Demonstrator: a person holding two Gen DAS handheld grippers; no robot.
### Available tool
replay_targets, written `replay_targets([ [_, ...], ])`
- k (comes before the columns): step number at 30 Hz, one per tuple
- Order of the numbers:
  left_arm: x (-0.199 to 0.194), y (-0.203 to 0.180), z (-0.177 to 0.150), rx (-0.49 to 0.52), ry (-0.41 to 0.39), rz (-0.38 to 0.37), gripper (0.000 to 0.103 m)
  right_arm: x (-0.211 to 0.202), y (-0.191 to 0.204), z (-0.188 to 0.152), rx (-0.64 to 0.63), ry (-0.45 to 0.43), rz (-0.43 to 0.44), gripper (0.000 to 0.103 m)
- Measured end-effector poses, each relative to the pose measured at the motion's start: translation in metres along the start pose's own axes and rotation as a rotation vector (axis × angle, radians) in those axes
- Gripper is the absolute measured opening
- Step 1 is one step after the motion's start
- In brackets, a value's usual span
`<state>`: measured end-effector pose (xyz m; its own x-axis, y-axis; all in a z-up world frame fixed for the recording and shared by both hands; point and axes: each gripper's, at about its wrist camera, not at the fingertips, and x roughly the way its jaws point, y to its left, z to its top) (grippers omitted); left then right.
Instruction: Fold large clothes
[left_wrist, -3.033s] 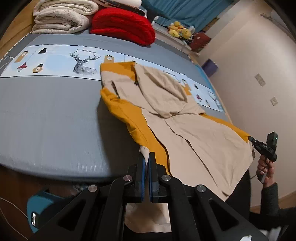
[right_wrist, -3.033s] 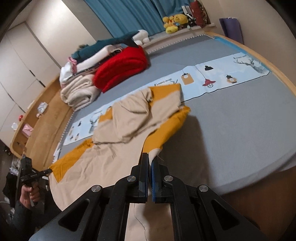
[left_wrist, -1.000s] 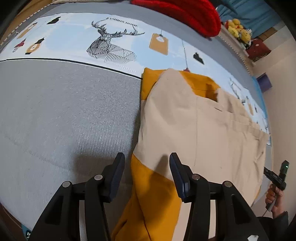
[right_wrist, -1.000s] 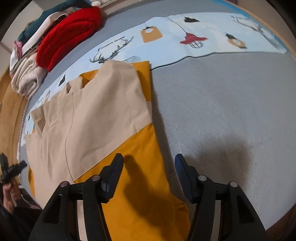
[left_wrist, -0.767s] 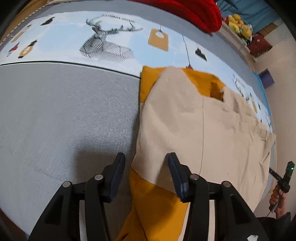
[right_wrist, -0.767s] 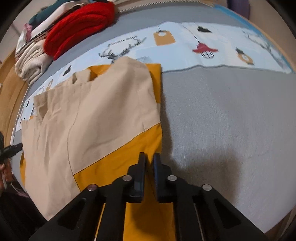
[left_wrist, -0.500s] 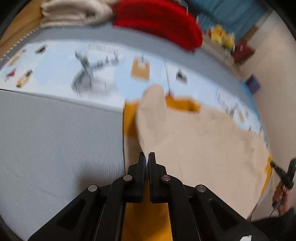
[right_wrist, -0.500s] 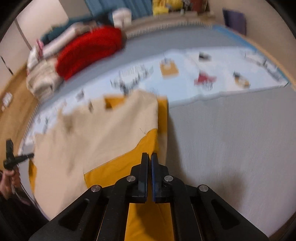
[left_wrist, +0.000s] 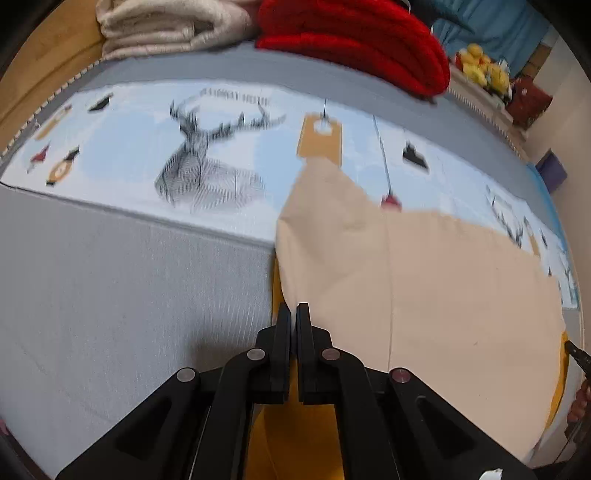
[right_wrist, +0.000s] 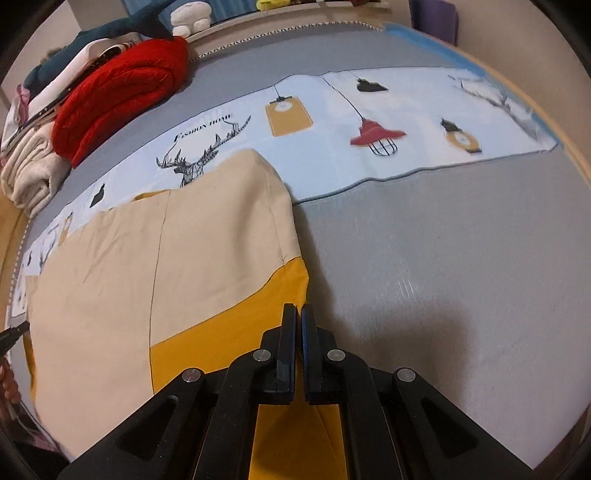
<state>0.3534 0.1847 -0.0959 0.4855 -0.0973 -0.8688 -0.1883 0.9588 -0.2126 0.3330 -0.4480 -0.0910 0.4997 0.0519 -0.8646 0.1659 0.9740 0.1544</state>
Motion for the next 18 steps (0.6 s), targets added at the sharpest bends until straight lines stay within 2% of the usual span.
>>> replay_targets([
  [4, -0.003, 0.0, 0.009, -0.006, -0.069, 0.01, 0.001, -0.017, 0.012, 0.017, -0.01, -0.128, -0.03, 0.002],
  [6, 0.004, -0.004, 0.011, 0.006, -0.063, 0.03, 0.001, -0.013, 0.021, 0.019, -0.039, -0.141, -0.068, 0.002],
  [8, 0.019, -0.002, 0.013, 0.002, -0.024, 0.037, 0.001, 0.0, 0.025, 0.021, -0.047, -0.105, -0.092, 0.002],
  [11, 0.039, -0.003, 0.011, 0.02, 0.027, 0.057, 0.002, 0.03, 0.022, 0.019, -0.043, 0.015, -0.136, 0.002],
  [18, 0.056, -0.006, 0.003, 0.034, 0.086, 0.113, 0.006, 0.055, 0.021, 0.012, -0.043, 0.098, -0.175, 0.002],
])
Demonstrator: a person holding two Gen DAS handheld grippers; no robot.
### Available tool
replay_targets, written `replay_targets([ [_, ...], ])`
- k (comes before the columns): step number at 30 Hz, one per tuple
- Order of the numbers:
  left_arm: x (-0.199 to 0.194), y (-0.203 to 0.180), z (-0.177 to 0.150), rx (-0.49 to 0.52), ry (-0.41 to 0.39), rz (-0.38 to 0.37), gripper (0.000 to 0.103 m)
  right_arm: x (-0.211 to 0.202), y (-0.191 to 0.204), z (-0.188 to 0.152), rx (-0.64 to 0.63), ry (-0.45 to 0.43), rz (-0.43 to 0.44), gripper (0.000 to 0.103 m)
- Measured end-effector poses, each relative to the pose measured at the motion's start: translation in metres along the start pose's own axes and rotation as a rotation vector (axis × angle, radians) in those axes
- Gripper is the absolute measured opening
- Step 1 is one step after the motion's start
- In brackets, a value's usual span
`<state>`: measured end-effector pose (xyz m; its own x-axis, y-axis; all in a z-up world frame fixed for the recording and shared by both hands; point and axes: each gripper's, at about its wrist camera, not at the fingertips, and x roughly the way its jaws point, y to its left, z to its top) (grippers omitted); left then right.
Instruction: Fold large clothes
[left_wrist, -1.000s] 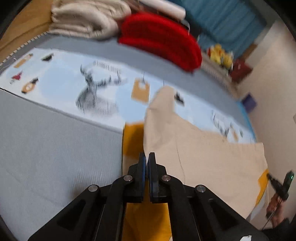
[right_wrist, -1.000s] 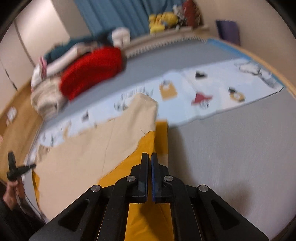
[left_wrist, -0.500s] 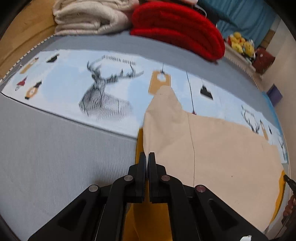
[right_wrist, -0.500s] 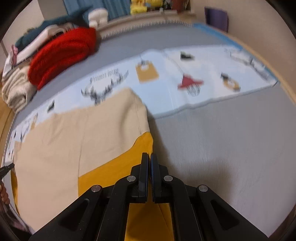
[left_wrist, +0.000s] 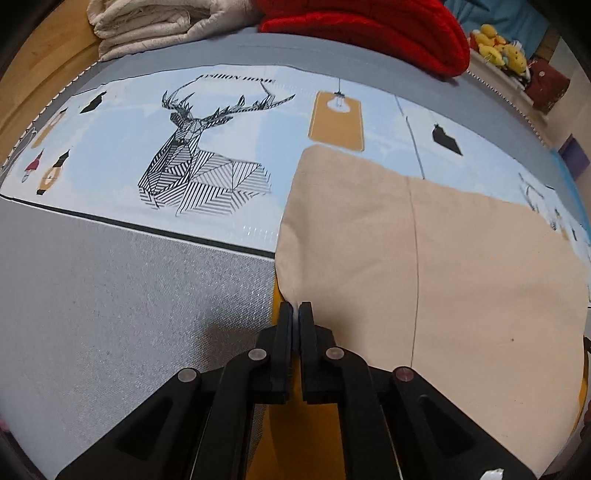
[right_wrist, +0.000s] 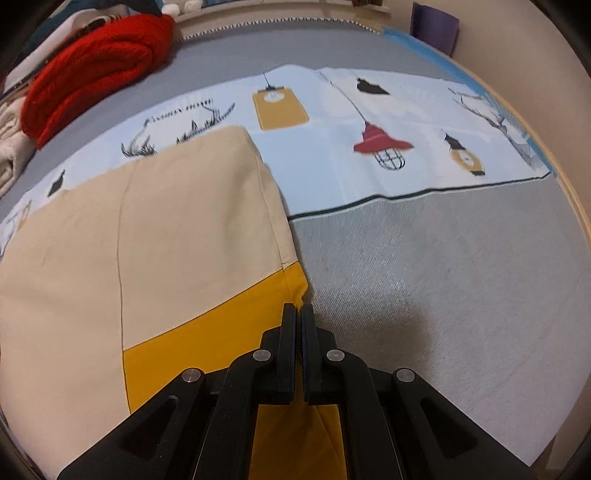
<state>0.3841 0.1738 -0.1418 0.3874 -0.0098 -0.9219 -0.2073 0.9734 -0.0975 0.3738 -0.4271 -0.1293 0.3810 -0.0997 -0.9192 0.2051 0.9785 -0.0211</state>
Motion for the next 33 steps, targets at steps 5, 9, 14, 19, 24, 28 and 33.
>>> replay_targets([
  [5, -0.007, 0.006, -0.002, -0.008, 0.036, 0.035, 0.026, -0.011, -0.007, 0.0, 0.025, -0.011, -0.035, 0.009],
  [9, -0.05, 0.022, -0.006, -0.034, -0.05, 0.015, 0.036, -0.048, -0.016, -0.007, -0.019, -0.129, -0.12, 0.032],
  [14, -0.082, 0.017, -0.034, 0.092, -0.002, -0.231, 0.036, -0.085, -0.027, -0.037, -0.11, -0.158, 0.139, 0.032],
  [19, -0.069, -0.023, -0.096, 0.453, 0.166, -0.248, 0.036, -0.067, -0.005, -0.093, -0.381, 0.057, 0.213, 0.032],
  [24, -0.05, -0.02, -0.129, 0.536, 0.286, -0.13, 0.042, -0.042, -0.015, -0.122, -0.426, 0.211, 0.119, 0.032],
  [28, -0.055, -0.013, -0.136, 0.552, 0.309, -0.068, 0.04, -0.038, -0.027, -0.128, -0.407, 0.279, 0.075, 0.032],
  [33, -0.051, 0.008, -0.145, 0.518, 0.36, 0.014, 0.04, -0.037, -0.046, -0.131, -0.362, 0.323, 0.026, 0.032],
])
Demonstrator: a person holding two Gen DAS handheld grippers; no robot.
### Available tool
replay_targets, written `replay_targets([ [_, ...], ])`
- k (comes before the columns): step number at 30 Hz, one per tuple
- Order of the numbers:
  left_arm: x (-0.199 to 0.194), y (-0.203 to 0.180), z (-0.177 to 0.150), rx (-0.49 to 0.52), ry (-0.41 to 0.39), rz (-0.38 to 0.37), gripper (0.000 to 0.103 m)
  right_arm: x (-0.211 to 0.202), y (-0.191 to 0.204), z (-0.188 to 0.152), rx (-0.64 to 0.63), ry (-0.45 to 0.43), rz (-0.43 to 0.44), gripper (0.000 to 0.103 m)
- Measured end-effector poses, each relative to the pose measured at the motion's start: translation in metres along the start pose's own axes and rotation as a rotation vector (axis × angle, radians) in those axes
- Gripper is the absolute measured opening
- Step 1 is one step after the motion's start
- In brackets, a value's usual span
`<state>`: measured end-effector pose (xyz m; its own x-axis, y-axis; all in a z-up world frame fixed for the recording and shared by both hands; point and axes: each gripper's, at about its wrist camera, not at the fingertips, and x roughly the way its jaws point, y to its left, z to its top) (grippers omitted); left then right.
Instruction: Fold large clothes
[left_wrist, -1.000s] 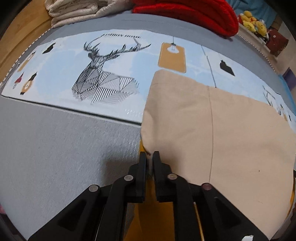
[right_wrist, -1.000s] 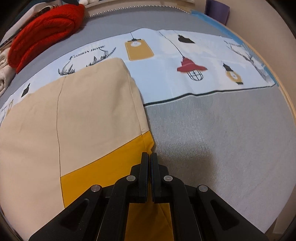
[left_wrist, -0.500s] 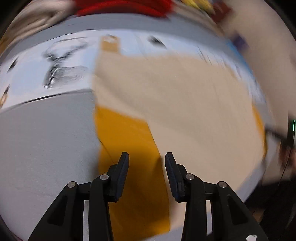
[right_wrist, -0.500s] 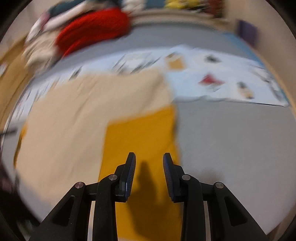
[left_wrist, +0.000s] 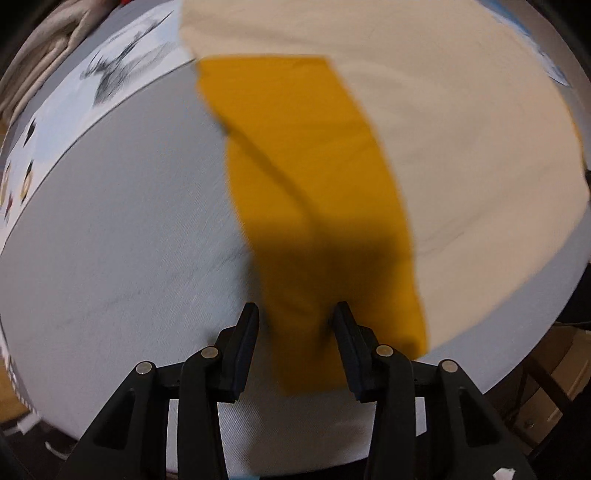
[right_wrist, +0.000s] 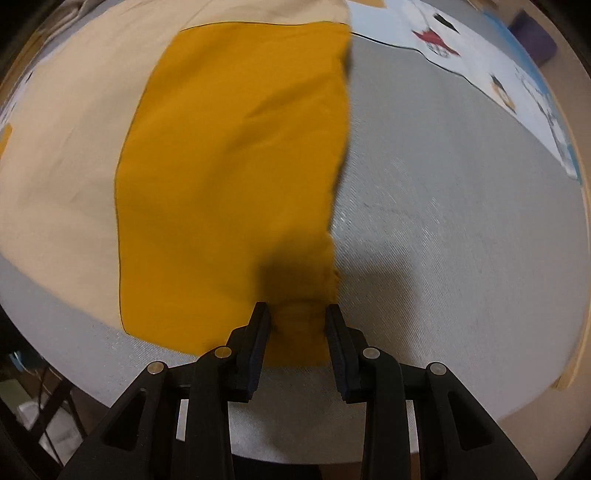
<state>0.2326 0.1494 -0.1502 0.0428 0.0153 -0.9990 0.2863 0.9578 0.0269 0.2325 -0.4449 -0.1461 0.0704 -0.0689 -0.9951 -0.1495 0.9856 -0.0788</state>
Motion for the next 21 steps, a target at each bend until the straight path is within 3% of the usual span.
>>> replay_targets([
  [2, -0.007, 0.004, -0.003, -0.033, -0.008, 0.037, 0.04, -0.008, -0.006, -0.003, 0.021, -0.011, -0.064, 0.032],
  [5, -0.032, 0.005, -0.007, -0.112, -0.061, 0.162, 0.029, -0.034, -0.005, -0.006, 0.036, -0.098, -0.145, 0.032],
  [8, -0.073, -0.006, -0.014, -0.196, -0.217, 0.2, 0.029, -0.076, 0.011, -0.007, 0.047, -0.269, -0.199, 0.032],
  [10, -0.097, -0.024, -0.017, -0.262, -0.332, 0.209, 0.031, -0.108, 0.029, -0.009, 0.087, -0.4, -0.169, 0.032],
  [13, -0.117, -0.049, -0.031, -0.349, -0.458, 0.169, 0.032, -0.143, 0.073, -0.015, 0.153, -0.581, -0.11, 0.035],
  [16, -0.109, -0.073, -0.049, -0.412, -0.559, 0.131, 0.032, -0.149, 0.123, -0.027, 0.192, -0.66, -0.028, 0.035],
  [18, -0.1, -0.074, -0.062, -0.44, -0.575, 0.113, 0.032, -0.14, 0.159, -0.032, 0.178, -0.672, 0.008, 0.035],
  [21, -0.083, -0.082, -0.07, -0.497, -0.523, 0.038, 0.025, -0.117, 0.206, -0.029, 0.095, -0.658, -0.032, 0.035],
])
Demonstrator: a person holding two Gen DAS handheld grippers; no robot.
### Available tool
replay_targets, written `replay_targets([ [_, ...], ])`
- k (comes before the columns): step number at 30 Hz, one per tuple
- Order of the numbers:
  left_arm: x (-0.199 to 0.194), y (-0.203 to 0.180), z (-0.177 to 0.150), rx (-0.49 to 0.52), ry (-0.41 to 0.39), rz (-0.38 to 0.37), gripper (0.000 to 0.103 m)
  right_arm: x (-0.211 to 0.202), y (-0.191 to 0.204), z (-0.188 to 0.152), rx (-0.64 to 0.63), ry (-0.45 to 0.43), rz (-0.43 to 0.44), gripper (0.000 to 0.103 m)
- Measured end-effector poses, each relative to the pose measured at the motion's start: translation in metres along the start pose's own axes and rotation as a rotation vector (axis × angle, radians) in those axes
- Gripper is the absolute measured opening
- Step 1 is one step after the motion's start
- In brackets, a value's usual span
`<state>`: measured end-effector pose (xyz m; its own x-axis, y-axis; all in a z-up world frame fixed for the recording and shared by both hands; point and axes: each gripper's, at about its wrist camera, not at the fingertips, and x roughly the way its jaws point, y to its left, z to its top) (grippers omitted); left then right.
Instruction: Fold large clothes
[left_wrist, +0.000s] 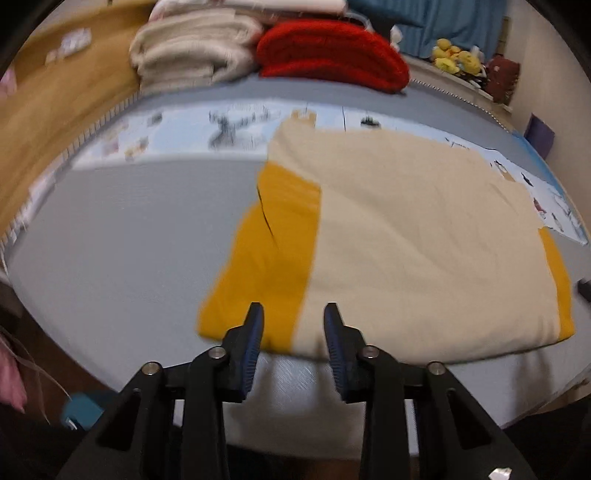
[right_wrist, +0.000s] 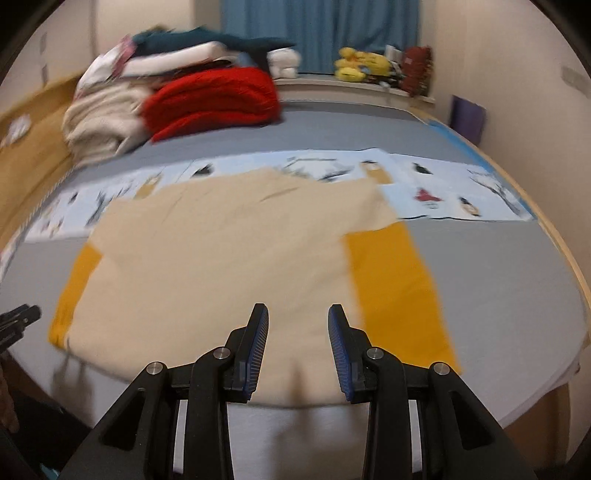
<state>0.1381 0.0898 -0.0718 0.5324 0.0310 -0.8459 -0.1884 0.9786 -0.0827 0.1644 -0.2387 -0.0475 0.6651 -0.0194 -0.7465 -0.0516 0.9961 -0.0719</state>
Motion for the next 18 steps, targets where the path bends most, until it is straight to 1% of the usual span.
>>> replay_targets([
  [1, 0.004, -0.001, -0.002, -0.013, 0.012, -0.036, 0.023, 0.006, 0.016, -0.002, -0.027, 0.007, 0.012, 0.035],
  [2, 0.006, -0.001, -0.002, -0.005, 0.013, -0.044, 0.022, 0.007, 0.028, -0.006, -0.041, 0.005, 0.026, 0.035],
  [3, 0.008, -0.002, -0.002, 0.012, 0.004, -0.037, 0.022, 0.011, 0.04, -0.007, -0.06, -0.001, 0.031, 0.035],
  [4, 0.009, -0.002, -0.002, 0.022, -0.002, -0.035, 0.022, 0.016, 0.044, -0.009, -0.071, -0.006, 0.032, 0.035],
  [6, 0.014, -0.001, -0.007, 0.015, 0.014, -0.064, 0.022, 0.027, 0.053, -0.015, -0.093, 0.007, 0.038, 0.035],
  [7, 0.016, 0.002, -0.009, -0.001, 0.028, -0.086, 0.022, 0.041, 0.057, -0.018, -0.115, 0.047, 0.029, 0.035],
  [8, 0.017, 0.004, -0.012, -0.013, 0.036, -0.099, 0.022, 0.059, 0.061, -0.024, -0.143, 0.125, 0.015, 0.035],
  [9, 0.022, 0.008, -0.013, -0.038, 0.056, -0.12, 0.022, 0.067, 0.067, -0.032, -0.154, 0.172, 0.002, 0.035],
  [10, 0.026, 0.012, -0.014, -0.061, 0.078, -0.139, 0.022, 0.079, 0.066, -0.037, -0.153, 0.209, -0.008, 0.035],
  [11, 0.028, 0.014, -0.018, -0.08, 0.098, -0.15, 0.023, 0.084, 0.064, -0.039, -0.14, 0.224, -0.009, 0.035],
  [13, 0.037, 0.023, -0.02, -0.138, 0.141, -0.166, 0.027, 0.086, 0.065, -0.035, -0.133, 0.226, -0.019, 0.035],
  [14, 0.04, 0.027, -0.021, -0.166, 0.154, -0.179, 0.034, 0.086, 0.068, -0.033, -0.15, 0.227, -0.026, 0.035],
  [15, 0.045, 0.033, -0.022, -0.216, 0.177, -0.21, 0.045, 0.087, 0.069, -0.033, -0.161, 0.228, -0.029, 0.035],
  [16, 0.049, 0.038, -0.022, -0.261, 0.198, -0.24, 0.05, 0.087, 0.071, -0.033, -0.165, 0.23, -0.029, 0.035],
  [17, 0.053, 0.041, -0.022, -0.296, 0.213, -0.258, 0.053, 0.086, 0.07, -0.034, -0.161, 0.231, -0.025, 0.035],
  [18, 0.057, 0.045, -0.022, -0.331, 0.223, -0.27, 0.053, 0.086, 0.069, -0.035, -0.156, 0.234, -0.02, 0.035],
])
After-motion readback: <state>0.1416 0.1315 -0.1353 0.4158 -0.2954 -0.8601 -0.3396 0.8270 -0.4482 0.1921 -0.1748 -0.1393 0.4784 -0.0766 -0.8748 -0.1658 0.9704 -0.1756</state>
